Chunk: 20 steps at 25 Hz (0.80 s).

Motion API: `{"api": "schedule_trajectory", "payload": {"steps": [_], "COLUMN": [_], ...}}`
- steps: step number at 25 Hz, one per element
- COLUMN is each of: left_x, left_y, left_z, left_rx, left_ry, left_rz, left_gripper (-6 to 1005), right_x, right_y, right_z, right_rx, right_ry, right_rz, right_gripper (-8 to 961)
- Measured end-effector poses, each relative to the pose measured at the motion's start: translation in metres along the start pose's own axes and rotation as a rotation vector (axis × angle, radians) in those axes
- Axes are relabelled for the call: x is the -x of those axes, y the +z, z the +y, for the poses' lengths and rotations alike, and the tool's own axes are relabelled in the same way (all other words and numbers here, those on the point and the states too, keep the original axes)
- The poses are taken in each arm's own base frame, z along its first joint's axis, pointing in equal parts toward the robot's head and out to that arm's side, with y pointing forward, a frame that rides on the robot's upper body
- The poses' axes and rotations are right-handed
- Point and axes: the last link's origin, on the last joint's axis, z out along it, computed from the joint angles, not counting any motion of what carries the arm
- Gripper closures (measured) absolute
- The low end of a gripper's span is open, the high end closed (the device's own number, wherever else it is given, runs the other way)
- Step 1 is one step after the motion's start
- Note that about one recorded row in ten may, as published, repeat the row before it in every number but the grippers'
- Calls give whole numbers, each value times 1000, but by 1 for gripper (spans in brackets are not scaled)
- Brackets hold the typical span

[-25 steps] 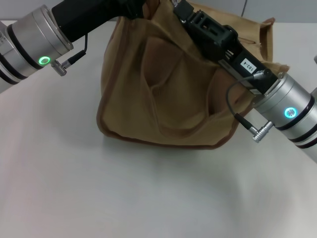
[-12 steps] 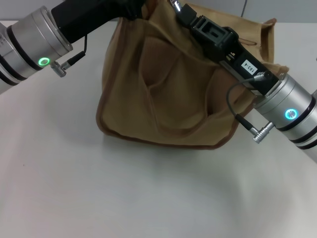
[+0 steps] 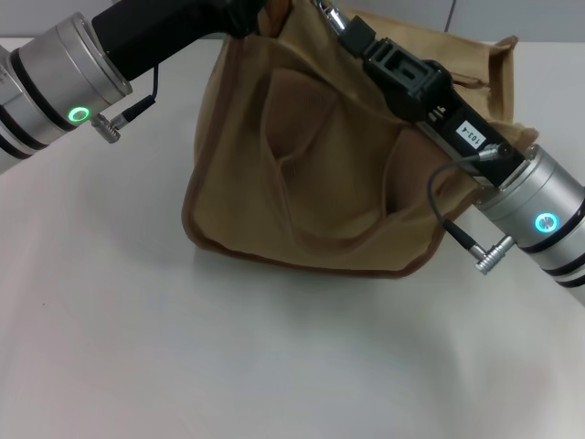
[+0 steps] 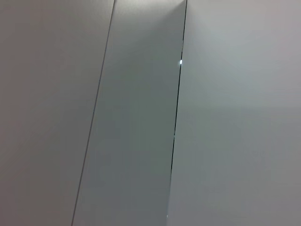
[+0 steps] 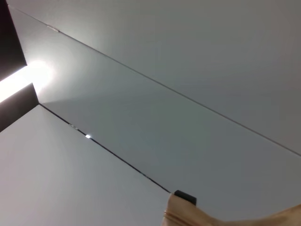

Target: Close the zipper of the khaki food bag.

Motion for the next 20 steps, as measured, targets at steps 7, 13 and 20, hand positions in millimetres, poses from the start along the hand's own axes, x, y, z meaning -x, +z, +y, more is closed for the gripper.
{"api": "schedule_trajectory", "payload": {"steps": [7, 13, 20], "left_x": [-2, -2, -1], "left_y": [-3, -5, -7], "left_z": [-2, -2, -3], "left_rx": [-15, -21, -30], "left_ry": [-2, -2, -3], "left_rz": [13, 14, 11], "left_gripper": [963, 963, 962], "right_x": [2, 4, 6], "right_y": [-13, -33, -67], "right_z": [-5, -9, -15], "right_rx": [-37, -83, -169], "right_ry": [-11, -21, -27], "right_rz": [-15, -39, -101], "right_gripper": [946, 946, 945]}}
